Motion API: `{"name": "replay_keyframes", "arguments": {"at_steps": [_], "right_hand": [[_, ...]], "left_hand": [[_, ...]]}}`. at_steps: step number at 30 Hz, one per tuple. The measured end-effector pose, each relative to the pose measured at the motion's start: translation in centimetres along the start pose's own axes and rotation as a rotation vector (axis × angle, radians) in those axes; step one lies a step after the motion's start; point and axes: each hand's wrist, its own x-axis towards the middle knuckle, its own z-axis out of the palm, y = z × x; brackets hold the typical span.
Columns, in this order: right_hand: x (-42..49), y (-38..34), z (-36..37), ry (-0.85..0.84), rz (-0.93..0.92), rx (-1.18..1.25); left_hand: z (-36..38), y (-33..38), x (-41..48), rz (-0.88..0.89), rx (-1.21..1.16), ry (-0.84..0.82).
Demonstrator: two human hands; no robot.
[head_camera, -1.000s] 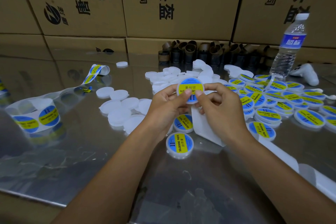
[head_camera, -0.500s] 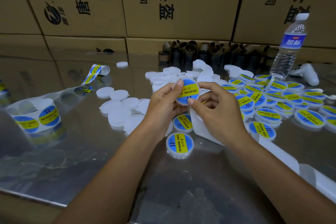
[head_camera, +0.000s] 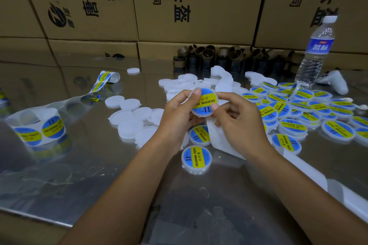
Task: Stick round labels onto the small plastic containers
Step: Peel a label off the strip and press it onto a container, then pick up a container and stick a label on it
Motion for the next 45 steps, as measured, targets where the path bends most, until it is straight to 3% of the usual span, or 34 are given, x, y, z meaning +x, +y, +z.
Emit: {"name": "replay_keyframes", "arguments": {"at_steps": [4, 9, 14, 20, 33, 39, 42, 45], "right_hand": [[0.4, 0.1, -0.3, 0.033, 0.021, 0.062], [1.7, 1.1, -2.3, 0.221, 0.119, 0.077], [2.8, 3.3, -4.4, 0.406, 0.27, -0.154], [2.5, 4.5, -5.2, 0.393, 0.362, -0.373], [2.6, 4.5, -5.3, 0.42, 0.382, -0.384], [2.4, 4.1, -5.2, 0.42, 0.321, -0.344], [2.5, 4.0, -5.1, 0.427, 0.305, -0.337], [2.5, 3.9, -5.1, 0.427, 0.297, -0.334]], "left_hand": [[0.0, 0.1, 0.1, 0.008, 0.003, 0.035], [-0.5, 0.4, 0.3, 0.004, -0.034, 0.168], [-0.9, 0.6, 0.6, -0.019, -0.009, 0.278], [-1.5, 0.5, 0.8, -0.05, 0.204, 0.361], [-2.3, 0.0, 0.9, -0.058, 0.563, 0.22], [-3.5, -0.5, 0.6, -0.007, 0.969, 0.035], [-4.1, -0.6, 0.3, -0.035, 1.059, -0.11], [-4.4, -0.6, 0.2, -0.016, 1.123, -0.154]]}}
